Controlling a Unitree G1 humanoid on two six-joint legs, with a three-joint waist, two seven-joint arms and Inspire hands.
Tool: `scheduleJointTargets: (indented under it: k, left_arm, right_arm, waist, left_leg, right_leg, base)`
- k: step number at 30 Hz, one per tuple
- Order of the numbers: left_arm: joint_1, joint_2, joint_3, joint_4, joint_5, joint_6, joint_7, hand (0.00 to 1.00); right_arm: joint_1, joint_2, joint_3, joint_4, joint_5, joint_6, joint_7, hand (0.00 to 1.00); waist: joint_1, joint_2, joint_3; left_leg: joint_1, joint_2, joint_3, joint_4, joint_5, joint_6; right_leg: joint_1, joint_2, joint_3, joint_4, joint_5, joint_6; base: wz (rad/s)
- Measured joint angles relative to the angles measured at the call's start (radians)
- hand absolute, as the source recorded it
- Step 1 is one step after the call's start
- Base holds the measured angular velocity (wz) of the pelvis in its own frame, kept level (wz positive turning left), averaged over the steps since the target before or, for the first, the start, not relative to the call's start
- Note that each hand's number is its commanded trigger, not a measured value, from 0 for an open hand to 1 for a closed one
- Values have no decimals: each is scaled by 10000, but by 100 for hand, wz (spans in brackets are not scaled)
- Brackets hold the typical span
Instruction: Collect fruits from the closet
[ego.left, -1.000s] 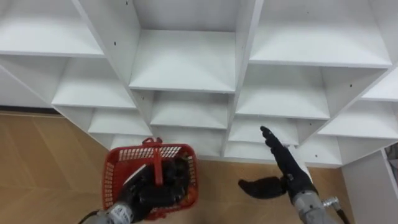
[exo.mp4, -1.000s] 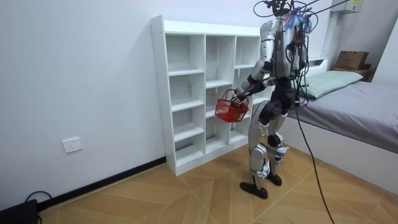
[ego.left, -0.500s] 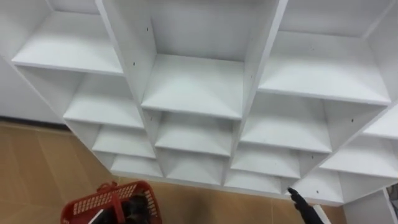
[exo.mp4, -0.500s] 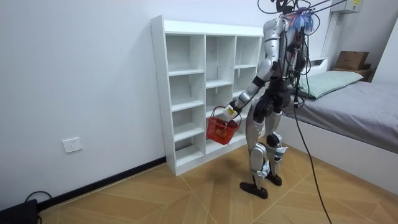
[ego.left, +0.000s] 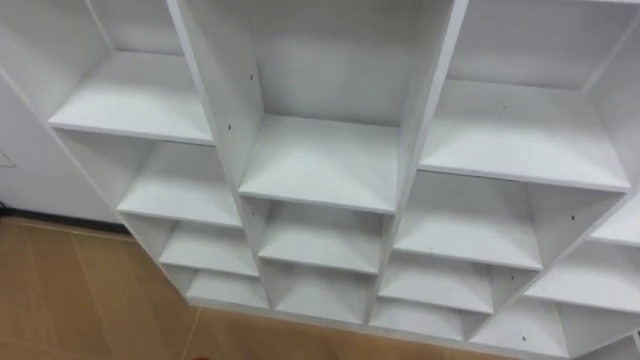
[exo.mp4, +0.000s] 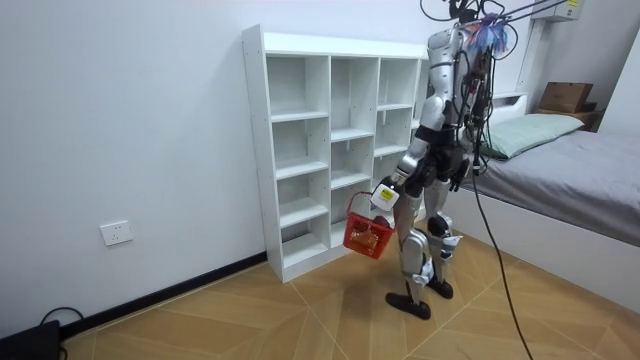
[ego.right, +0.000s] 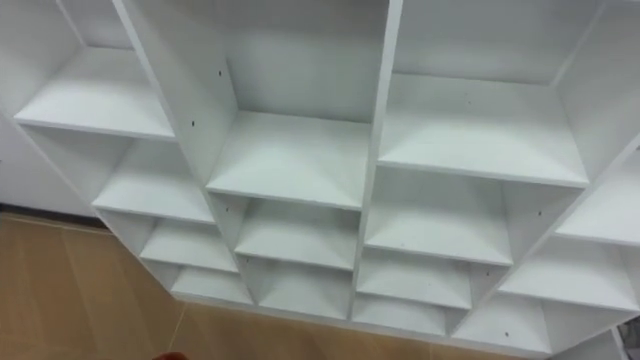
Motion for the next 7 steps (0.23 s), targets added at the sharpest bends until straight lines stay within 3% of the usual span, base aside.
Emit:
scheduleJointTargets:
  k: [7]
  left_arm:
    - [-14,-13,278,121,880,410,216,100]
  right_arm:
    - [-221,26,-354,658,6,453,87,0]
  waist:
    - [11,33,25]
  left_leg:
    - [301,-43,-38,21,-111,58]
  right_leg:
    - [338,-4,31,-3,-56,76]
  base:
    - [0]
